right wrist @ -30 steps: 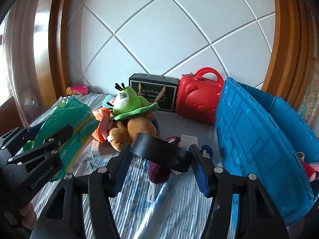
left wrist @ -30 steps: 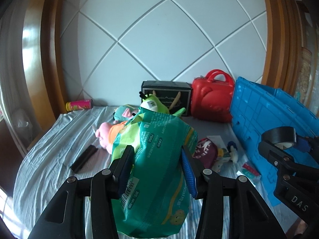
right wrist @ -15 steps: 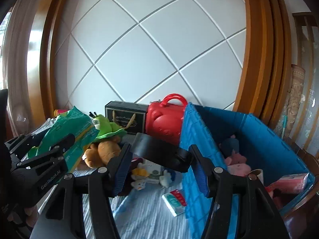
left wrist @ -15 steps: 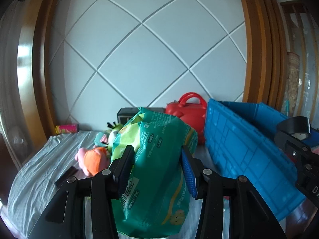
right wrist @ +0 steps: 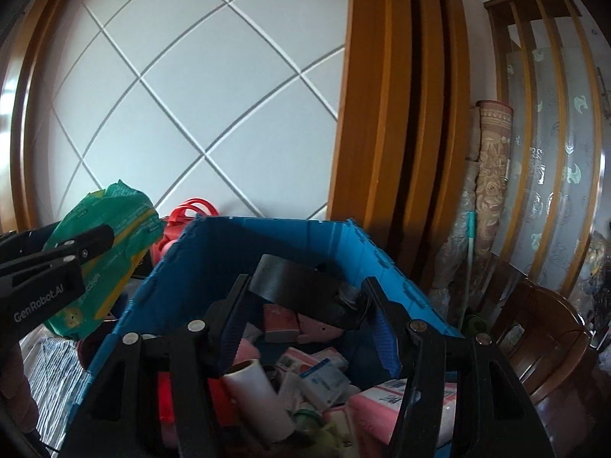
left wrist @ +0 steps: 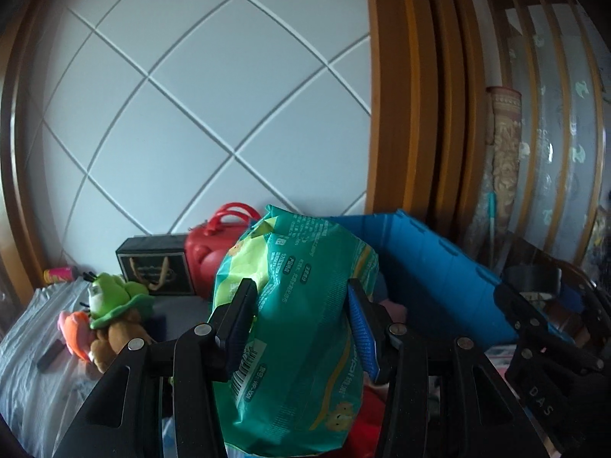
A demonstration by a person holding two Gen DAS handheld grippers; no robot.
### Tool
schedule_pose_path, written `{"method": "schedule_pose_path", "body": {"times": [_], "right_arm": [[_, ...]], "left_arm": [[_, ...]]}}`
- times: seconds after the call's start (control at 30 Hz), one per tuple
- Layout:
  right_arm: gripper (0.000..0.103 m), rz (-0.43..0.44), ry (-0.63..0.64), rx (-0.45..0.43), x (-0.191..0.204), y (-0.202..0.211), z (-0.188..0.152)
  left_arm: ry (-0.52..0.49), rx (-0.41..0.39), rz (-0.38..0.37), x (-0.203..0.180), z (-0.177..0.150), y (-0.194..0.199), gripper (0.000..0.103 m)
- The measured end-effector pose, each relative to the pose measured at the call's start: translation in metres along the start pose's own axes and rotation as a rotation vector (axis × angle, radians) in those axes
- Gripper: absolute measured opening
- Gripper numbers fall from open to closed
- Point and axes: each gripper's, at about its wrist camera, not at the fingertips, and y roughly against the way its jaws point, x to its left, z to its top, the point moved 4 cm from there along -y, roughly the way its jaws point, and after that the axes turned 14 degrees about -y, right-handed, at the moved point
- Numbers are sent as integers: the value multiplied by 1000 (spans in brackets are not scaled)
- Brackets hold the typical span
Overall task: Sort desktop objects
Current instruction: 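Carry the green snack bag over the blue bin with the left gripper, then open the left gripper to drop the green bag into the bin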
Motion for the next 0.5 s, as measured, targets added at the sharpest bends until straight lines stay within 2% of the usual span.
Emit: {"method": "schedule_pose_path", "body": {"times": [0.17, 0.37, 0.5], "right_arm": [[58, 2, -46, 50, -37, -31, -5], [58, 30, -74, 121, -50, -67, -26], [58, 46, -92, 122, -53, -69, -27]], "left_arm": [[-45, 115, -17, -44, -10, -40, 47], [-41, 199, -10, -55, -29, -66, 47], [-23, 175, -12, -50, -32, -61, 48]]}}
